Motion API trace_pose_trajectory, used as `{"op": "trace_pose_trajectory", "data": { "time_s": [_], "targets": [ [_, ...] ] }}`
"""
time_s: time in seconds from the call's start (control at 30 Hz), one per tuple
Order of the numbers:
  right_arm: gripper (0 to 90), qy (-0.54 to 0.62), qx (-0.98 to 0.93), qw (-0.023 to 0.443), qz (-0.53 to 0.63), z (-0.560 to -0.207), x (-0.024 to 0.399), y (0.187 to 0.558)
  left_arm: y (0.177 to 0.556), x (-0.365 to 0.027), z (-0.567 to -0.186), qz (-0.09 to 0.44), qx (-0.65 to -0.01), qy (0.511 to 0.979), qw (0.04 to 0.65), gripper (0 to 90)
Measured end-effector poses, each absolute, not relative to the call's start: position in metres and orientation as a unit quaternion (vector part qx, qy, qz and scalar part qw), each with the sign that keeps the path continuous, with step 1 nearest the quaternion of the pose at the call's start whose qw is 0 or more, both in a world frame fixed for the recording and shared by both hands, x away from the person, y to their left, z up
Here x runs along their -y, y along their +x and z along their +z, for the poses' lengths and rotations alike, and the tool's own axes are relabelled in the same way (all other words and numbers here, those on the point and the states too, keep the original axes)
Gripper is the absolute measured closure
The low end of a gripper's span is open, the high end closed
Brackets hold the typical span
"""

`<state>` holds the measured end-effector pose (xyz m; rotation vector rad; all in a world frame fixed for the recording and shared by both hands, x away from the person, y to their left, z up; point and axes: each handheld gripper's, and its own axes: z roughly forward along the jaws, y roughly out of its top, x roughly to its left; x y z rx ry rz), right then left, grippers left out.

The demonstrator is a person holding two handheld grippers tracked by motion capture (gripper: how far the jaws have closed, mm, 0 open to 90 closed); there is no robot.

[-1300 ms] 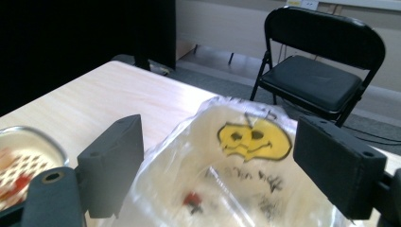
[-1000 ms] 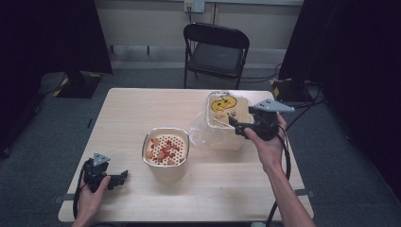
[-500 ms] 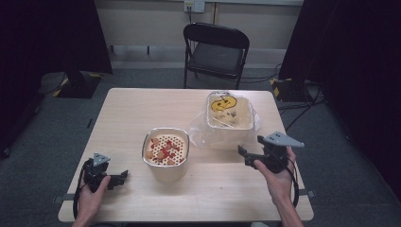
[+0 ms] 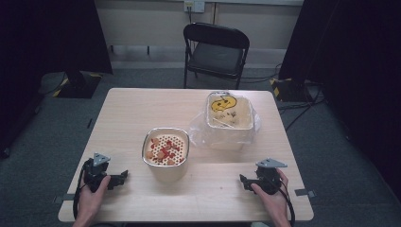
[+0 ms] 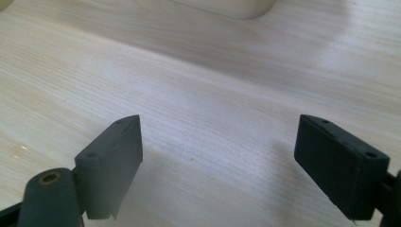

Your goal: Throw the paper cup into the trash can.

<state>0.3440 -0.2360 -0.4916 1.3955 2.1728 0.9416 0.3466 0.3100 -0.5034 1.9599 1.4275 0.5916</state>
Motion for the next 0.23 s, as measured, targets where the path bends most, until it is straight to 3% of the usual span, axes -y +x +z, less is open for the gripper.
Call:
{"op": "trace_pose_trajectory", "data": {
  "time_s": [0.23],
  "targets": [
    [13.0,0.491,-0.773,0.221,0.335,-0.4999,0.2356,0.3411,0.3466,-0.3100,-0.5034,0.225,-0.542,0.745,0.317,0.0]
  ]
}}
